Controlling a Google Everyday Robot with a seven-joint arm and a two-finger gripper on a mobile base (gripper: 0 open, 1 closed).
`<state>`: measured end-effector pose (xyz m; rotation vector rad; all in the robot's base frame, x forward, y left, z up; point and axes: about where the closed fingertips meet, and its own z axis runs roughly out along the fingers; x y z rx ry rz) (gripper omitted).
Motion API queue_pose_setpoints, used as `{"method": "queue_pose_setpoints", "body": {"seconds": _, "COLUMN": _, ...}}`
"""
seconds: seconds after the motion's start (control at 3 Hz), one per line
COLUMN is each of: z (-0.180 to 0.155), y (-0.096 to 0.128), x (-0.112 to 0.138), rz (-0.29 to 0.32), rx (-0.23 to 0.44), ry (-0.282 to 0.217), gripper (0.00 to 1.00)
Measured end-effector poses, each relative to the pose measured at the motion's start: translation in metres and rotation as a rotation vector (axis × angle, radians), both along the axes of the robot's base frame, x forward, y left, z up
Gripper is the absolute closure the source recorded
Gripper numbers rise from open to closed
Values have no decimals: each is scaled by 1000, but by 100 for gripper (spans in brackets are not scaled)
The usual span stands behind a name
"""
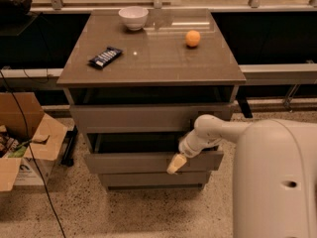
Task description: Open middle drawer
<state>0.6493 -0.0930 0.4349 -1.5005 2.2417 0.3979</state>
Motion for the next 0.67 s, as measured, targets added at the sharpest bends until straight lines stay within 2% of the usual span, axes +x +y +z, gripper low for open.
{"method": "queue_pose_setpoints", "body": {"seconds": 0.33, "z": -9, "y": -29, "x": -13, "rz": 36, "rx": -182, "ry": 93, "gripper": 47}}
{"method": "queue_pose_setpoints", "body": {"seconds": 0.67, "z": -11, "y": -42, "x": -24, "rz": 59, "rx": -253, "ry": 142, "gripper": 71}}
